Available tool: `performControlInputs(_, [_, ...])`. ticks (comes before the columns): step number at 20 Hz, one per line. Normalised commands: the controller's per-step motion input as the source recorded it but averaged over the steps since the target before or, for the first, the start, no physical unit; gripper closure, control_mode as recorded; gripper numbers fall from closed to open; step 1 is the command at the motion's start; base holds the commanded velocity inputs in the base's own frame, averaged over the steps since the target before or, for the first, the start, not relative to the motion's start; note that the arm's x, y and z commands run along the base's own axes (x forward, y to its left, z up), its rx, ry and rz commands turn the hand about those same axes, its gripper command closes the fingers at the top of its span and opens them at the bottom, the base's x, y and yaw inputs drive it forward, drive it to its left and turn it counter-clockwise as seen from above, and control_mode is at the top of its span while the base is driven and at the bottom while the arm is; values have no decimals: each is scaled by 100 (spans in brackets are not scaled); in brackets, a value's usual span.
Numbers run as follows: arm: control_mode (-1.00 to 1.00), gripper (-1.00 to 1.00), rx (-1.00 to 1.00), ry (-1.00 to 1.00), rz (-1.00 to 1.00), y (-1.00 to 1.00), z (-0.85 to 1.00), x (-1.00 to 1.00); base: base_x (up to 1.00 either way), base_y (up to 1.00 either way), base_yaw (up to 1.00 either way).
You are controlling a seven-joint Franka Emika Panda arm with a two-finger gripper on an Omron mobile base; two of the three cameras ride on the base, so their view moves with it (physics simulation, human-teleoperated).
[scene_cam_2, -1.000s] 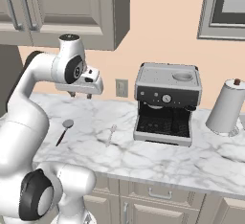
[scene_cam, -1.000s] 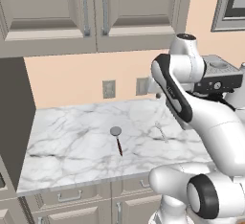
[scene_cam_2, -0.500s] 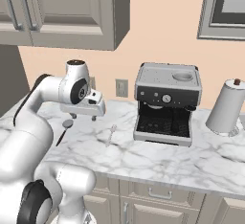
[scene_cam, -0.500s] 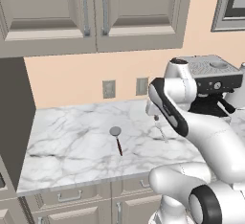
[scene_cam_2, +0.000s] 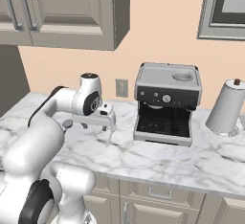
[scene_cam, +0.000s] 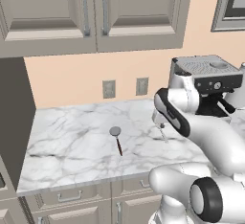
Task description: Take the fork and place it on the left side of the plate. Then take the spoon and place it on the right side of the plate. Make sure they're directly next to the plate.
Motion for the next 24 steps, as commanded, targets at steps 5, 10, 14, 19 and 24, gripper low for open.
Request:
performControlInputs(5, [-100, -100, 0, 0, 0, -11, -27, 53, 0, 0, 0])
performControlInputs(10, [-100, -100, -1, 0, 0, -14, -36, 52, 0, 0, 0])
performControlInputs(14, [-100, -100, -4, 0, 0, -1, -44, 30, 0, 0, 0])
performControlInputs(19, [-100, -100, 0, 0, 0, 0, -24, 8, 0, 0, 0])
performControlInputs(24, [-100, -100, 0, 0, -1, 0, -18, 4, 0, 0, 0])
